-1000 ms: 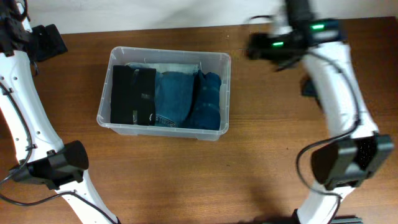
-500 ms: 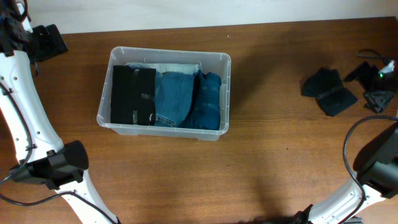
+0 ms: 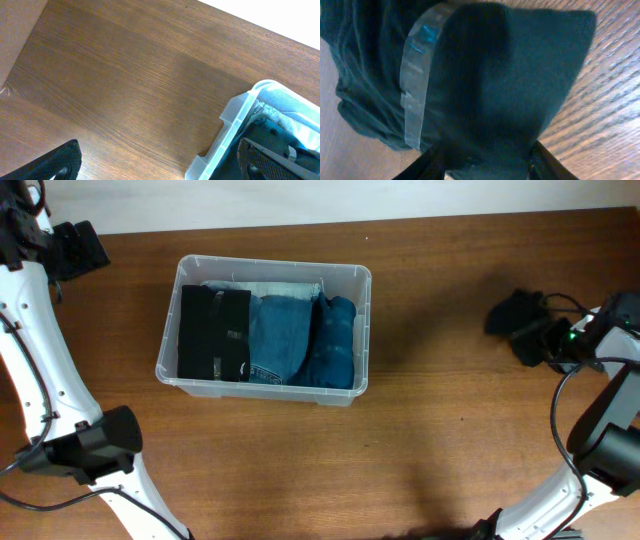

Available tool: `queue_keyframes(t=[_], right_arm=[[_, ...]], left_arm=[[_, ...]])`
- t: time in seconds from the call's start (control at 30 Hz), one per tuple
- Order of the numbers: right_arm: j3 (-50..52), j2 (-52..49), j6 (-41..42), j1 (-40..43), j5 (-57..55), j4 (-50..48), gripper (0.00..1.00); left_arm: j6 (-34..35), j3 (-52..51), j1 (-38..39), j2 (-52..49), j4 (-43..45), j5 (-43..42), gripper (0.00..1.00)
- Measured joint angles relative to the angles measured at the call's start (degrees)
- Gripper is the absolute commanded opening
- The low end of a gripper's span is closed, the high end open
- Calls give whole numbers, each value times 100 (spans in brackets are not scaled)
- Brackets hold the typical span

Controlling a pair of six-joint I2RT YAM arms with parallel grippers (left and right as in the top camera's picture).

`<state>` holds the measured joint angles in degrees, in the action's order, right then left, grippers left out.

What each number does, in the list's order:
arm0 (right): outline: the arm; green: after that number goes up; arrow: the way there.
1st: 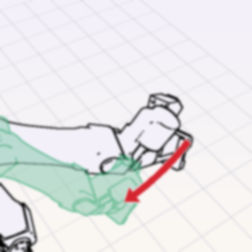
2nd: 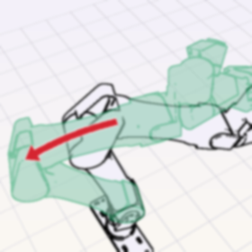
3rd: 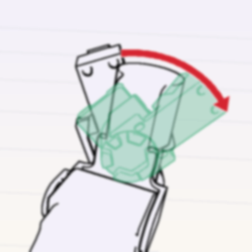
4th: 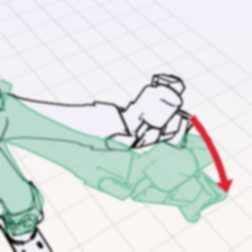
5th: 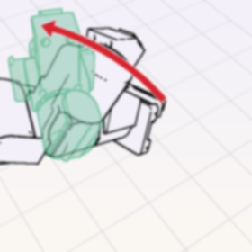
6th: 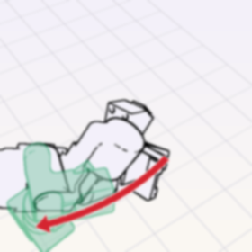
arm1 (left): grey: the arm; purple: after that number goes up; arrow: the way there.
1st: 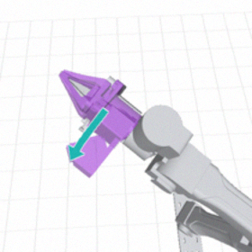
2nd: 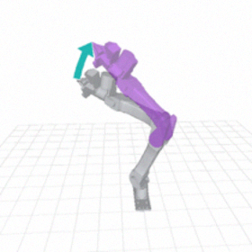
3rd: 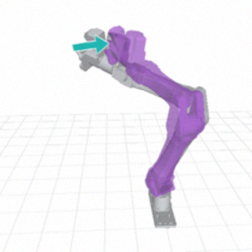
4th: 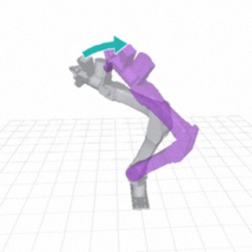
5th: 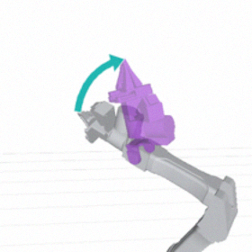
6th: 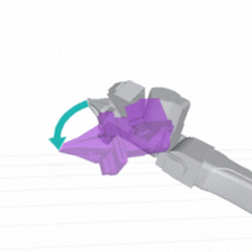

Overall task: Pack container
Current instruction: 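Release the black garment and return the right gripper to the remaining black item, then carry the second black garment with the right gripper into the box center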

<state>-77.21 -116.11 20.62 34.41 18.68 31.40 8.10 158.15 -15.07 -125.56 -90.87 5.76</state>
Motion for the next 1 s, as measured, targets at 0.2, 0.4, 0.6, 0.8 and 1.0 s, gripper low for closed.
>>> queue_keyframes(t=[0.2, 0.4, 0.6, 0.8, 1.0], right_arm=[[42, 2, -4, -127, -216, -24, 4], [17, 66, -186, -162, -160, 219, 4], [-671, 769, -1139, -691, 271, 1239, 4], [-1690, 2055, -1849, -1947, 568, 1615, 4], [-1816, 2439, -2037, -3628, 1104, 1751, 4]], left_arm=[[0, 0, 0, 0, -2, 0, 99], [0, 0, 0, 0, -9, 0, 99], [-2, 0, 0, 0, -15, 0, 99], [0, 0, 0, 0, -55, 0, 99], [0, 0, 0, 0, -87, 0, 99]])
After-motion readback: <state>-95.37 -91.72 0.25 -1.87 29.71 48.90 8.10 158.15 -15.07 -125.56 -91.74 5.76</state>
